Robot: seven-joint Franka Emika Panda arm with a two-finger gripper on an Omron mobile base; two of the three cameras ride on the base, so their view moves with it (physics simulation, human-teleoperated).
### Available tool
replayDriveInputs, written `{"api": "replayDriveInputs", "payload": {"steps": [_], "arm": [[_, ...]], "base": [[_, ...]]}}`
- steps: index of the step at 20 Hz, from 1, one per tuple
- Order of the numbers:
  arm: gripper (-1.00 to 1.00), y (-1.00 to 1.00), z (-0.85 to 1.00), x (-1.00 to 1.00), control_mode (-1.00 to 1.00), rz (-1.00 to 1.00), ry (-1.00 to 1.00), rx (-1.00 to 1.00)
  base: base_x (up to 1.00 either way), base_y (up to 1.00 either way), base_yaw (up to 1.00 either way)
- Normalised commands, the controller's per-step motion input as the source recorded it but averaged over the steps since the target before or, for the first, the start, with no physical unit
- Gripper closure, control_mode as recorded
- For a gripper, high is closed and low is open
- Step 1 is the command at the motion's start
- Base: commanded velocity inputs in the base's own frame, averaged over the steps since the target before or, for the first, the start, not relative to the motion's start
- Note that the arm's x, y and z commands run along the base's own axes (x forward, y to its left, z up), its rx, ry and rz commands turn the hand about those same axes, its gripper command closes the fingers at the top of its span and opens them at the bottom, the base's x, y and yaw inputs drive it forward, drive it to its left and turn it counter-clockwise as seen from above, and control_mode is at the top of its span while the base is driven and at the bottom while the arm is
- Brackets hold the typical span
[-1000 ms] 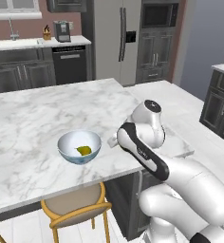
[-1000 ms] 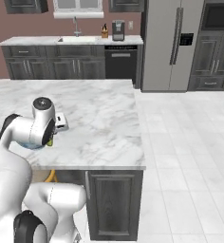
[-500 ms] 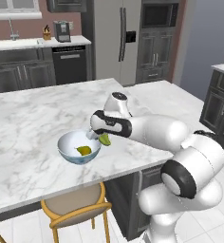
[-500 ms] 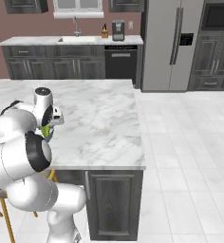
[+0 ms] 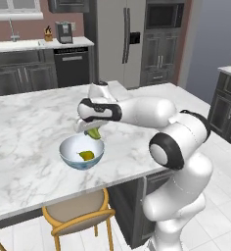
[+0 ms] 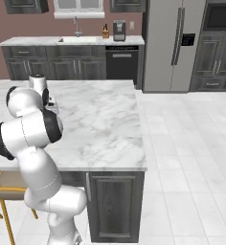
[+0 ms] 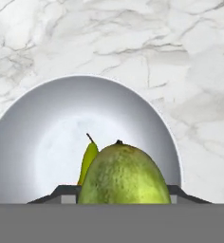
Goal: Take the fruits from the plate on the dining counter and place two fruits in each bowl.
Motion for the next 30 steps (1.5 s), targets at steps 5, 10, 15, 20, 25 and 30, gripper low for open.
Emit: {"api": "replayDriveInputs", "payload": {"steps": [5,10,15,20,25,30], "arm": [[1.00,0.14,0.00,0.04,-1.00,-0.02,0.08,-0.14],[1.00,0.00,-0.01,-0.31,-1.00,-0.01,0.10,-0.05],[1.00,0.00,-0.18,-0.53,-1.00,0.00,0.00,0.00],[1.00,0.00,-0.44,-0.30,-1.00,0.00,0.00,0.00],[1.00,0.00,-0.43,-0.29,-1.00,0.00,0.00,0.00],[1.00,0.14,-0.04,0.22,-1.00,0.00,0.00,0.00]], "base": [[0.00,0.00,0.00],[0.00,0.00,0.00],[0.00,0.00,0.00],[0.00,0.00,0.00],[0.00,0.00,0.00],[0.00,0.00,0.00]]}}
